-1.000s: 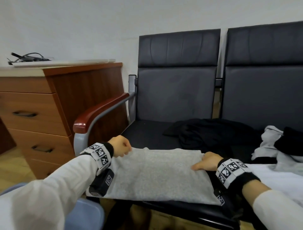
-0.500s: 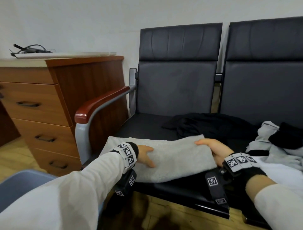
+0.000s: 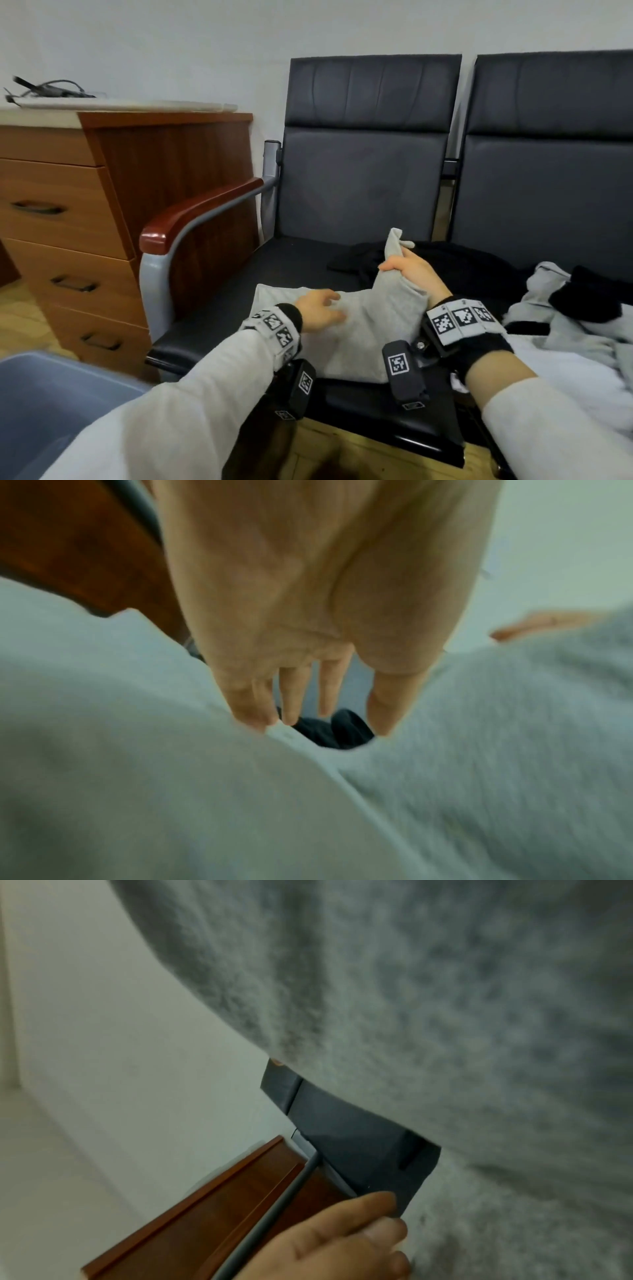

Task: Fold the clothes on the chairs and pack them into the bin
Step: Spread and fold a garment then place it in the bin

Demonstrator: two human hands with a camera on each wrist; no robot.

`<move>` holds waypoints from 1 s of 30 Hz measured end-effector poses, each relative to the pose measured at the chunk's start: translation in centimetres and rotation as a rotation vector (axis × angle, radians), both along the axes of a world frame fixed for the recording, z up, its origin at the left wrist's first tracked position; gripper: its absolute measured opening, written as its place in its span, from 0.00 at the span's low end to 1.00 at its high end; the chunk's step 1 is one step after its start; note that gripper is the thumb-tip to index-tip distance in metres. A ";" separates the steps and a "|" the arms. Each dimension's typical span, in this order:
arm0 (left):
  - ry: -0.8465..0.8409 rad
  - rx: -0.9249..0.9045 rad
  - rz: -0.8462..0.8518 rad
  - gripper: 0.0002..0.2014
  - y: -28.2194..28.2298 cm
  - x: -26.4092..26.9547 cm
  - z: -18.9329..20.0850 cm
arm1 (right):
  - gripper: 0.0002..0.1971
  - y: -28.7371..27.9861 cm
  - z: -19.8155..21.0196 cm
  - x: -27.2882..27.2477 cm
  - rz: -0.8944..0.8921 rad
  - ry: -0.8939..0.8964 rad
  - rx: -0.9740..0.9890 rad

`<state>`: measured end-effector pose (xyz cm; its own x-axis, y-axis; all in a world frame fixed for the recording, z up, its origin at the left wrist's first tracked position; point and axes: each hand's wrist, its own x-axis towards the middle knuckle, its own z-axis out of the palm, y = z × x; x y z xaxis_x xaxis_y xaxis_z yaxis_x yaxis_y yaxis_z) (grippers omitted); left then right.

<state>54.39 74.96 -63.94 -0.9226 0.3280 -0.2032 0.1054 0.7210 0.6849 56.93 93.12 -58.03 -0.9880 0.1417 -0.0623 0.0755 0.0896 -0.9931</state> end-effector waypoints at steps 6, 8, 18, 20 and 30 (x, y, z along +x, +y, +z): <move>-0.309 0.696 0.499 0.11 -7.6 -1.2 0.9 | 0.10 -8.0 -0.4 -0.3 0.086 0.053 -0.145; -0.427 0.805 0.518 0.22 -9.0 -1.2 -0.3 | 0.10 -10.9 -1.2 -1.0 0.156 0.029 -0.195; -0.289 0.560 0.464 0.17 -9.5 -1.6 -2.0 | 0.30 -10.3 -4.9 -3.2 0.050 -0.143 0.074; -0.243 0.453 0.449 0.16 -9.7 -1.9 -2.4 | 0.24 -8.7 -5.4 -3.0 0.011 -0.129 0.217; 0.047 -0.356 0.486 0.24 -9.3 -1.1 0.1 | 0.15 -3.8 -7.2 -0.9 0.105 -0.454 0.565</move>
